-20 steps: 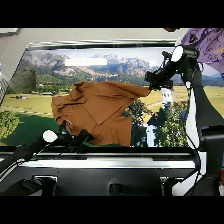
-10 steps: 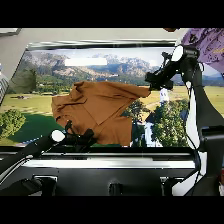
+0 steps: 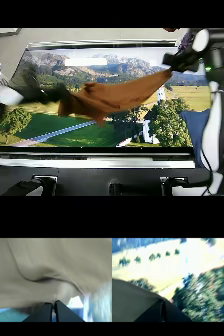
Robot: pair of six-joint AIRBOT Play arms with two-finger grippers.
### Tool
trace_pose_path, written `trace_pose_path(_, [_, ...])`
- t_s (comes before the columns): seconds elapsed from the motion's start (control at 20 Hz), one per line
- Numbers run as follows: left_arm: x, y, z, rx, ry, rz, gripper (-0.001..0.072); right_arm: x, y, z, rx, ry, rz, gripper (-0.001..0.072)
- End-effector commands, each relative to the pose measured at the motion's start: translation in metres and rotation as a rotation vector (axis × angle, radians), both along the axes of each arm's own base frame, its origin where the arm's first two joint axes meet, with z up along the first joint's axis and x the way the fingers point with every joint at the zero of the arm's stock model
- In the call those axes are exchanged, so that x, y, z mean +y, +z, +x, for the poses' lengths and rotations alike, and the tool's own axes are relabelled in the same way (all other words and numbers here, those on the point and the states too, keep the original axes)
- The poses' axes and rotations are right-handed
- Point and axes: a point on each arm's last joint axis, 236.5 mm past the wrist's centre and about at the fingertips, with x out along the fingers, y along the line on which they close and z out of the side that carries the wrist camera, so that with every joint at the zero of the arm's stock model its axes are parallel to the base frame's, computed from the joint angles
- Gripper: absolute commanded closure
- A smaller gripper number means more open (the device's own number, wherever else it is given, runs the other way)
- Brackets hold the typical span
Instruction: Fold the clothes and pants, and hang the long-sleeved shirts on hangers.
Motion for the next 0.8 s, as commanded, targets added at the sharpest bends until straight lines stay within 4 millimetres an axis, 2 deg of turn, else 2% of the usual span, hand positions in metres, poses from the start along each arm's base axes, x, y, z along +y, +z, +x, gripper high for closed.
trace_pose_path(0.0, [0.092, 0.193, -0.005, -0.399, 0.091, 0.236, 0.0691, -0.037, 0.108, -0.024, -0.289, -0.070, -0.112, 0.0682])
trace_pose_path(0.1, [0.110, 0.290, -0.040, -0.606, 0.141, 0.280, 0.0690, -0.040, 0.159, -0.058, -0.399, -0.079, -0.098, 0.0682])
trace_pose_path(0.15, [0.117, 0.325, -0.063, -0.689, 0.173, 0.303, 0.0690, -0.042, 0.183, -0.080, -0.451, -0.084, -0.090, 0.0682])
trace_pose_path(0.2, [0.124, 0.357, -0.089, -0.773, 0.212, 0.324, 0.0690, -0.044, 0.205, -0.102, -0.503, -0.088, -0.082, 0.0681])
trace_pose_path(0.3, [0.136, 0.390, -0.137, -0.876, 0.300, 0.348, 0.0690, -0.048, 0.248, -0.149, -0.615, -0.100, -0.060, 0.0681])
trace_pose_path(0.45, [0.153, 0.396, -0.189, -0.910, 0.407, 0.368, 0.0690, -0.050, 0.298, -0.216, -0.778, -0.096, -0.027, 0.0681])
trace_pose_path(0.55, [0.160, 0.392, -0.207, -0.913, 0.447, 0.371, 0.0690, -0.050, 0.318, -0.246, -0.854, -0.089, -0.010, 0.0681])
trace_pose_path(0.65, [0.166, 0.391, -0.209, -0.908, 0.466, 0.390, 0.0690, -0.045, 0.328, -0.257, -0.898, -0.074, 0.017, 0.0681])
trace_pose_path(0.75, [0.169, 0.382, -0.189, -0.868, 0.465, 0.399, 0.0690, -0.036, 0.324, -0.245, -0.880, -0.053, 0.047, 0.0681])
